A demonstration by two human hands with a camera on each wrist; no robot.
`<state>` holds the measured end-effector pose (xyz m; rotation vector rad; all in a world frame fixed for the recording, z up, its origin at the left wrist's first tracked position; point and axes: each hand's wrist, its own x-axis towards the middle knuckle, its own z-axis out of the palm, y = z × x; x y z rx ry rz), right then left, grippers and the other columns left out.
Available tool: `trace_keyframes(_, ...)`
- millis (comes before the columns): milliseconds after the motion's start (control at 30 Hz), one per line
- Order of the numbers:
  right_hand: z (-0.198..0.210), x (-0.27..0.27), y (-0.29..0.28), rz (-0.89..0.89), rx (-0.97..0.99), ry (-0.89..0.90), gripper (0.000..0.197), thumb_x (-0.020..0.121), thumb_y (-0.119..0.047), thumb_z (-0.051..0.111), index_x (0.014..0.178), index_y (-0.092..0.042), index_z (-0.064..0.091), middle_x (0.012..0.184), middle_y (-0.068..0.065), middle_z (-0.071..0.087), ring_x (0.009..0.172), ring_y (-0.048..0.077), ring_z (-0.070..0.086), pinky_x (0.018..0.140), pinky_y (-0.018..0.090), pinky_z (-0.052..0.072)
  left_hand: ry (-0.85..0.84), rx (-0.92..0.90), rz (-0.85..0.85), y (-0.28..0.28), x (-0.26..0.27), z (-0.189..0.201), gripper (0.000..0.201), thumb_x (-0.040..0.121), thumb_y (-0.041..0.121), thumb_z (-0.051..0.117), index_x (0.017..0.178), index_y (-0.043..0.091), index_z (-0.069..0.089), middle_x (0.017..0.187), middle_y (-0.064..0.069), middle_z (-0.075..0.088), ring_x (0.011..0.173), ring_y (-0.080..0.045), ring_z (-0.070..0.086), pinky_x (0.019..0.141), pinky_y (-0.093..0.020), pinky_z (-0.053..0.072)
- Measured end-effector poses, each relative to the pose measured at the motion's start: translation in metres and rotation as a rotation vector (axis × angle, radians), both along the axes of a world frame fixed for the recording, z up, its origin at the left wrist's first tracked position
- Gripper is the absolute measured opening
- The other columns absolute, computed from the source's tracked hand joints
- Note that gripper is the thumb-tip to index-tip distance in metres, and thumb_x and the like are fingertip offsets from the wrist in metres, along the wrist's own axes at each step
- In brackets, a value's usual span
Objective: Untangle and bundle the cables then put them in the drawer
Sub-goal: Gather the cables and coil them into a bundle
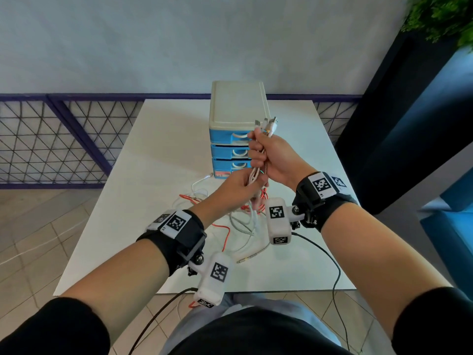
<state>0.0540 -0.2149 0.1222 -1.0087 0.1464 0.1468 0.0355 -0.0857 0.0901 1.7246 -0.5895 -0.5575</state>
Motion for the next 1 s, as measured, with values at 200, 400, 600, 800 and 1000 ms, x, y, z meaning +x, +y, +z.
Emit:
trace_keyframes(200,0.01,0.005,-0.015,-0.129,-0.347,-0.03,0.031,0.103,-0.037,0.037,0.081,-0.017,0.045,0.056,-0.006,0.028,0.038,0.004,0.024,0.034,0.017,0.019,0.029,0.285,-0.111,0.026,0.019,-0.013,0.045,0.086,0.048,0.061,0.059,0.016,0.045,0.048,0.001,0.042,0.041,-0.014,0.033,0.043,-0.022,0.031)
trace_keyframes(400,0.001,0.006,-0.017,-0.26,-0.843,-0.05,0.038,0.1,-0.041,0.038,0.071,-0.019,0.046,0.055,-0.004,0.038,0.045,0.012,0.032,0.043,0.026,0.029,-0.198,0.623,-0.099,0.056,0.041,-0.029,0.051,0.081,0.058,0.061,0.055,0.015,0.051,0.045,-0.003,0.051,0.04,-0.017,0.047,0.053,-0.024,0.043)
trace_keyframes(600,-0.002,-0.003,-0.022,-0.218,-1.316,-0.179,0.026,0.102,-0.03,0.038,0.093,-0.011,0.051,0.069,0.002,0.05,0.05,0.012,0.038,0.043,0.019,0.032,-0.335,0.751,-0.178,0.069,0.057,-0.045,0.039,0.084,0.049,0.062,0.063,0.016,0.055,0.05,0.005,0.057,0.05,-0.014,0.062,0.058,-0.024,0.044)
trace_keyframes(800,-0.001,-0.013,-0.045,-0.25,-1.532,-0.202,0.019,0.099,-0.016,0.039,0.106,-0.004,0.051,0.074,0.007,0.051,0.051,0.015,0.043,0.046,0.028,0.033,-0.685,0.906,-0.192,0.086,0.069,-0.058,0.021,0.082,0.03,0.061,0.072,0.018,0.046,0.059,0.006,0.048,0.066,-0.023,0.051,0.064,-0.03,0.035)
trace_keyframes(1000,0.002,-0.017,-0.053,-0.29,-1.666,-0.236,0.019,0.099,-0.015,0.041,0.108,-0.001,0.049,0.069,0.007,0.049,0.05,0.018,0.043,0.044,0.027,0.03,-0.747,0.984,-0.073,0.088,0.07,-0.064,0.009,0.087,0.027,0.051,0.084,0.021,0.057,0.073,0.007,0.059,0.073,-0.019,0.054,0.1,-0.035,0.031)
